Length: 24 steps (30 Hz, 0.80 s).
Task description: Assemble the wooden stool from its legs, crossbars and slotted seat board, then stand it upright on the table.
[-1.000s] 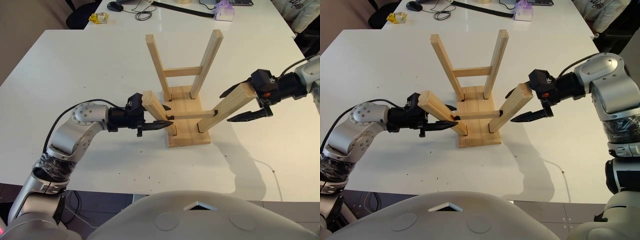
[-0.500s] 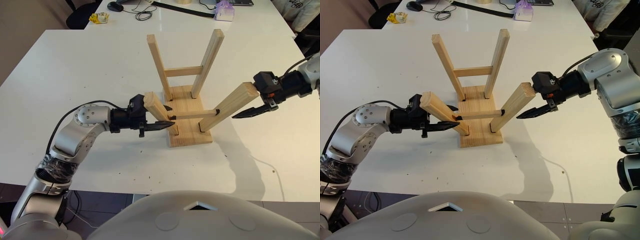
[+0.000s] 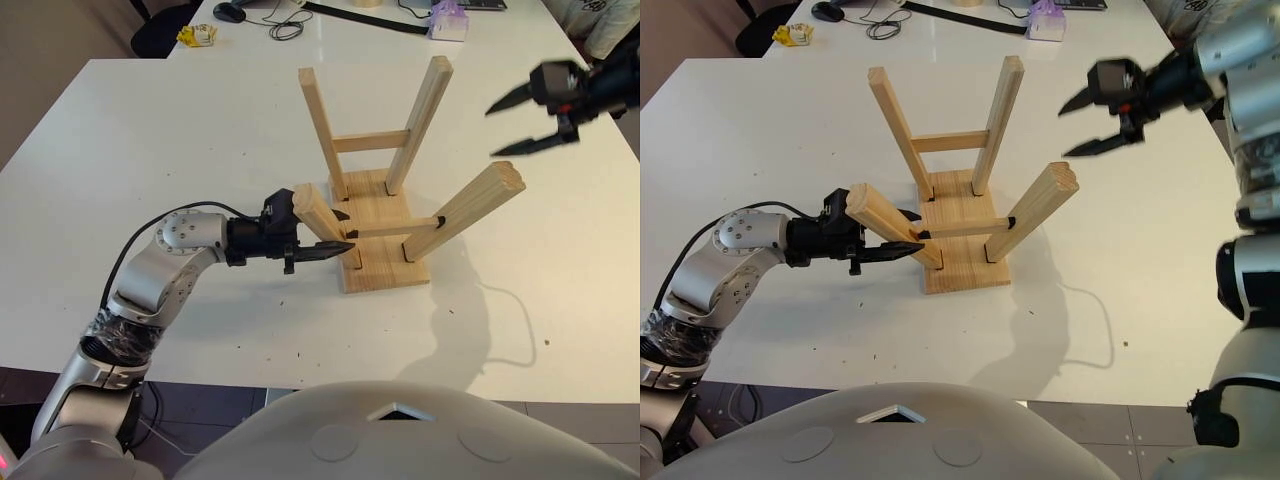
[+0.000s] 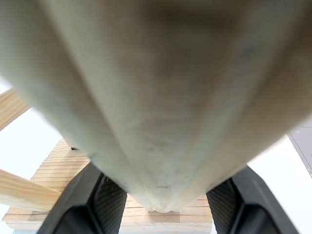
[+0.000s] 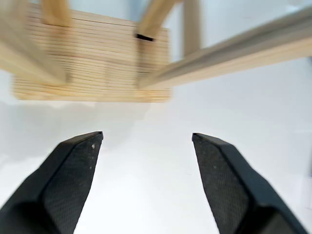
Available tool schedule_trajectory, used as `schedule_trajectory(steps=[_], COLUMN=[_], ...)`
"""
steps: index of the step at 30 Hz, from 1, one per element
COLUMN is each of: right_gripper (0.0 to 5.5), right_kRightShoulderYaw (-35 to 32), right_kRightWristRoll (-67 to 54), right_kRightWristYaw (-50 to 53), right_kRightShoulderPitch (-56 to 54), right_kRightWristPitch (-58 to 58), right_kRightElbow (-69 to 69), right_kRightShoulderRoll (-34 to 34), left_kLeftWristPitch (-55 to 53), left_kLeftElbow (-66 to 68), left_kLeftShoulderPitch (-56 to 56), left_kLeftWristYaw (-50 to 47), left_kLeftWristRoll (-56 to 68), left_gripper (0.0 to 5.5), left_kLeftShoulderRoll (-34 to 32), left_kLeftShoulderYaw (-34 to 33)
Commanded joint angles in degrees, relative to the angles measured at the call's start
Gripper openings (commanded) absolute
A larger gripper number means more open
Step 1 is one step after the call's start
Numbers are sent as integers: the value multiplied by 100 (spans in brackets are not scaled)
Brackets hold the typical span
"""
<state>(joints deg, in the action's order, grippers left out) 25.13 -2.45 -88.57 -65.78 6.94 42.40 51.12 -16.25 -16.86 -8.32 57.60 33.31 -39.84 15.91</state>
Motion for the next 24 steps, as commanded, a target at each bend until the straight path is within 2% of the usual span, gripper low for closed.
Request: schedule_trajectory(steps=[1, 4, 7, 10, 14, 19, 24], right_gripper=[339, 339, 339, 339, 339, 339, 339], right_kRightShoulderYaw=[-216, -336, -171, 342, 1050, 1663, 1875], right_kRightWristRoll=[168, 165, -365, -1001, -1173, -892, -550], right_kRightWristYaw=[-133, -143, -353, -393, -392, -391, -391], right_kRightShoulderPitch=[-1122, -1683, -1837, -1758, -1483, -928, -550], right_kRightWristPitch=[235, 262, -118, -619, -725, -653, -578], right_kRightElbow=[416, 522, -353, -1537, -2416, -2842, -2630], right_kRightShoulderRoll=[-634, -1200, -1578, -1636, -1678, -1628, -1627], left_kLeftWristPitch=[-530, -547, -569, -576, -589, -627, -829], left_kLeftElbow=[461, 419, 378, 355, 322, 312, 210], left_kLeftShoulderPitch=[431, 462, 487, 528, 564, 494, 288], left_kLeftWristYaw=[-5, -79, -170, -222, -283, -254, -110], left_kLeftWristRoll=[-595, -596, -600, -618, -641, -661, -580], left_gripper=[208, 208, 208, 208, 208, 208, 208], left_kLeftShoulderRoll=[-74, -39, 13, 31, 66, 51, -106], left_kLeftShoulderYaw=[540, 534, 537, 537, 564, 617, 615])
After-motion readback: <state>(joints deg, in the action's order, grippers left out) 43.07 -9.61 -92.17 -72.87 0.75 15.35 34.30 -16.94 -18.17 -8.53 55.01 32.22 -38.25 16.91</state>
